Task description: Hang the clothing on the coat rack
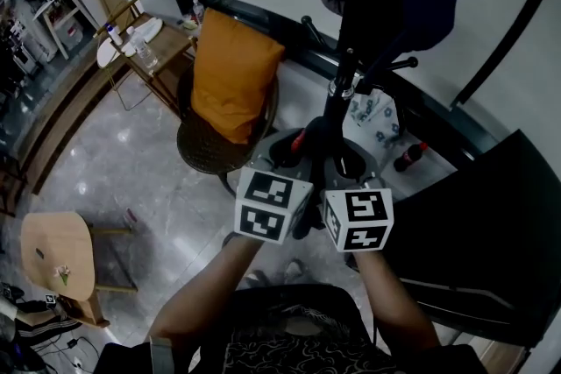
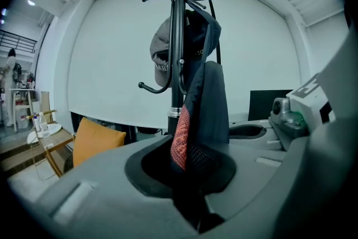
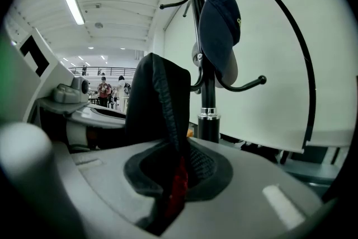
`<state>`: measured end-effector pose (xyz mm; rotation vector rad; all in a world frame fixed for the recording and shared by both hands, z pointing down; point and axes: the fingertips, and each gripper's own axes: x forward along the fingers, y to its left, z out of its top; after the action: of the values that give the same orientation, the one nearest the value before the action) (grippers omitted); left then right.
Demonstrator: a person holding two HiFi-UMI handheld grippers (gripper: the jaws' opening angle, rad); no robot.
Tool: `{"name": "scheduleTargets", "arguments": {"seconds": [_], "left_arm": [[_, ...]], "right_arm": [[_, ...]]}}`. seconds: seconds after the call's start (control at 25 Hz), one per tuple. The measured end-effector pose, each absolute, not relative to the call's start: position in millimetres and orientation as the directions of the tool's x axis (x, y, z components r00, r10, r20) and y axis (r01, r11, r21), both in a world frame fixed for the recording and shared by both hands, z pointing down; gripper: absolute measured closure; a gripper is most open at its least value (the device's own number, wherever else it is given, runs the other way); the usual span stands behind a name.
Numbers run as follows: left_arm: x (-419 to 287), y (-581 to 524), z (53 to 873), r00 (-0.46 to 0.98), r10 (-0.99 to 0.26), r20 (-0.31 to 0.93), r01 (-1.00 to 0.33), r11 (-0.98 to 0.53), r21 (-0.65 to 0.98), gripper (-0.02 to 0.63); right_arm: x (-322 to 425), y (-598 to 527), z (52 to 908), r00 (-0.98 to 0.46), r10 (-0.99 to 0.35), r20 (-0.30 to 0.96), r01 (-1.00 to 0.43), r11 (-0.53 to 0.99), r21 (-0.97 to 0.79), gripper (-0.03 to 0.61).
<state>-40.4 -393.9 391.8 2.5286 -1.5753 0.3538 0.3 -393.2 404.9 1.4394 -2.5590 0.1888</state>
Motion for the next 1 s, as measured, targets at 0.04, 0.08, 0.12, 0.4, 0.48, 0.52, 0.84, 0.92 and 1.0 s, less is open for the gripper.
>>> {"name": "scheduleTargets", "arguments": {"seconds": [0.04, 0.08, 0.12, 0.4, 0.48, 0.52, 0.84, 0.92, 1.0], "left_arm": [[-40, -393, 392, 0.426, -0.862, 0.274, -0.896, -0.444, -0.003, 0.577], [-40, -392, 393, 0.428, -0.861, 0.275, -0.895, -0.446, -0.002, 0.577], [-41, -391, 393, 0.431, -0.859, 0.274, -0.894, -0.449, 0.000, 0.577], [-40, -382, 392, 0.469, -0.833, 0.293, -0.871, -0.491, -0.002, 0.577], [-41, -378, 392, 0.478, -0.828, 0.294, -0.866, -0.499, 0.002, 0.577], [-41, -377, 392, 0.481, -0.826, 0.294, -0.864, -0.503, 0.003, 0.575], [-45, -361, 389, 0.506, -0.812, 0.290, -0.850, -0.527, 0.006, 0.567], [-46, -357, 387, 0.510, -0.811, 0.287, -0.848, -0.530, 0.009, 0.565], [-48, -353, 385, 0.512, -0.811, 0.282, -0.847, -0.531, 0.012, 0.562]], "right_arm": [[0, -392, 405, -0.507, -0.829, 0.235, -0.855, 0.518, -0.017, 0.551], [-1, -392, 406, -0.506, -0.830, 0.236, -0.856, 0.517, -0.017, 0.551], [-1, -391, 405, -0.503, -0.831, 0.236, -0.857, 0.514, -0.015, 0.549], [-2, -383, 405, -0.464, -0.848, 0.256, -0.877, 0.480, -0.002, 0.538], [-1, -380, 404, -0.456, -0.852, 0.255, -0.882, 0.472, -0.001, 0.534], [-1, -378, 403, -0.452, -0.855, 0.255, -0.884, 0.468, 0.000, 0.531], [1, -357, 397, -0.413, -0.874, 0.255, -0.902, 0.431, 0.016, 0.523], [1, -353, 396, -0.406, -0.877, 0.256, -0.905, 0.424, 0.017, 0.523], [1, -350, 395, -0.401, -0.879, 0.257, -0.908, 0.419, 0.018, 0.523]]}}
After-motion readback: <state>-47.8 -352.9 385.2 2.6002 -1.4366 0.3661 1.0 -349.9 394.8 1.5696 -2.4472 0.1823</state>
